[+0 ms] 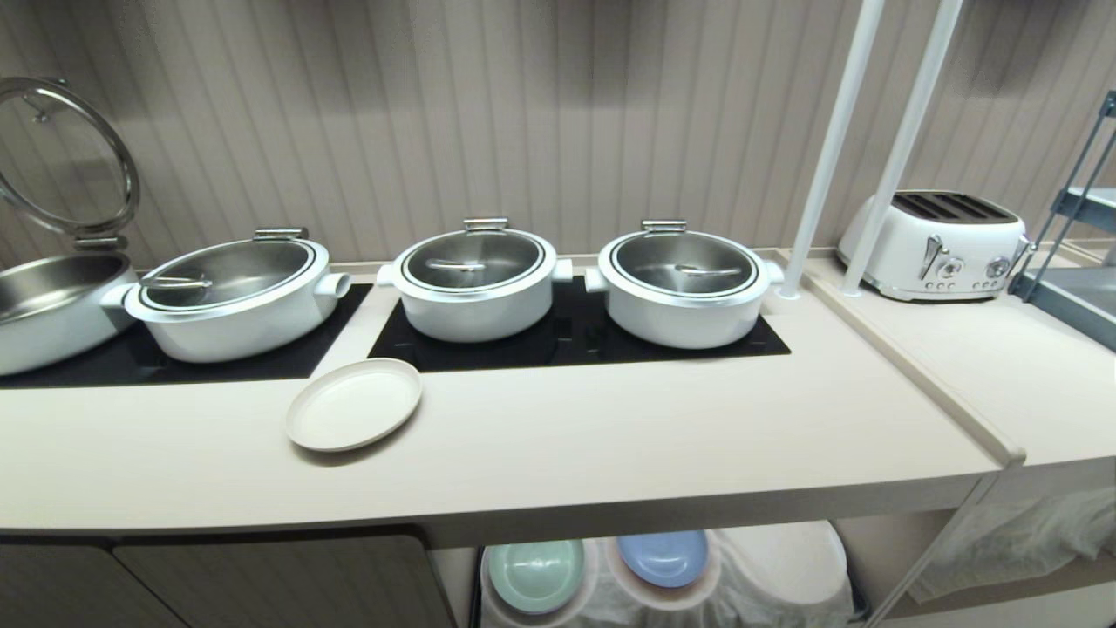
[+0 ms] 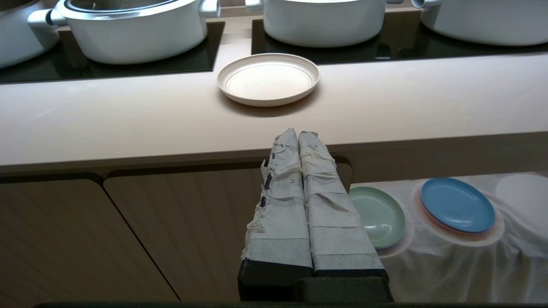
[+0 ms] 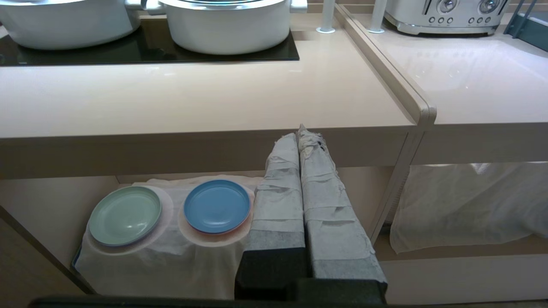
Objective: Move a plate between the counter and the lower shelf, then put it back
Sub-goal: Pick up the plate
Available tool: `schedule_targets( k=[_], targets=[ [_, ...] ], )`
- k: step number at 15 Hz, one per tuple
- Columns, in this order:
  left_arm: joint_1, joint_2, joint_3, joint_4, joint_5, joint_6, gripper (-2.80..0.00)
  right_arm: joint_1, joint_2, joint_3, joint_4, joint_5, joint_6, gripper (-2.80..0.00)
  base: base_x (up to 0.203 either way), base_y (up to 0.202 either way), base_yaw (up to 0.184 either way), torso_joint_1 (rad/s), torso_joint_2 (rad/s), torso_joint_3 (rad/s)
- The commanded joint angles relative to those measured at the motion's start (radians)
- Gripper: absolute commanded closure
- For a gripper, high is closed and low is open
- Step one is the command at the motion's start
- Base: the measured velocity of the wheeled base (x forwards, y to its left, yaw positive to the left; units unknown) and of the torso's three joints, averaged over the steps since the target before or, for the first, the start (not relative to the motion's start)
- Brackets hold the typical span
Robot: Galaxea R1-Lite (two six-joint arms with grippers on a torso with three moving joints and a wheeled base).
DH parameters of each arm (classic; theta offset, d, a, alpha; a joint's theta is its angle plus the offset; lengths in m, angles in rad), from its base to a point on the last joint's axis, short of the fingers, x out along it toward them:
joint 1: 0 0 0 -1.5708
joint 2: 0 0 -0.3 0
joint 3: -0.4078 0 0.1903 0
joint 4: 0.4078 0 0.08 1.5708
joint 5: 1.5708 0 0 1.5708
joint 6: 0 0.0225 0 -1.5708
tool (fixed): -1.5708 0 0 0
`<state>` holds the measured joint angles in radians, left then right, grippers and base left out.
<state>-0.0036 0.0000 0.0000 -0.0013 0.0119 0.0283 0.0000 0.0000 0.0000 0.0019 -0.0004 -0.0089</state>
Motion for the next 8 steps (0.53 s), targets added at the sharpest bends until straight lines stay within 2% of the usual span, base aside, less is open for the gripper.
schedule_targets(
  k=[1, 8],
  targets=[
    [0.001, 0.000, 0.000, 0.000, 0.000, 0.001, 0.00, 0.000, 0.000, 0.000, 0.001, 0.000, 0.000, 0.00, 0.000, 0.000, 0.000, 0.000, 0.00, 0.000],
    [0.001, 0.002, 0.000, 0.000, 0.000, 0.003, 0.00, 0.000, 0.000, 0.000, 0.000, 0.000, 0.000, 0.00, 0.000, 0.000, 0.000, 0.000, 0.00, 0.000]
  ],
)
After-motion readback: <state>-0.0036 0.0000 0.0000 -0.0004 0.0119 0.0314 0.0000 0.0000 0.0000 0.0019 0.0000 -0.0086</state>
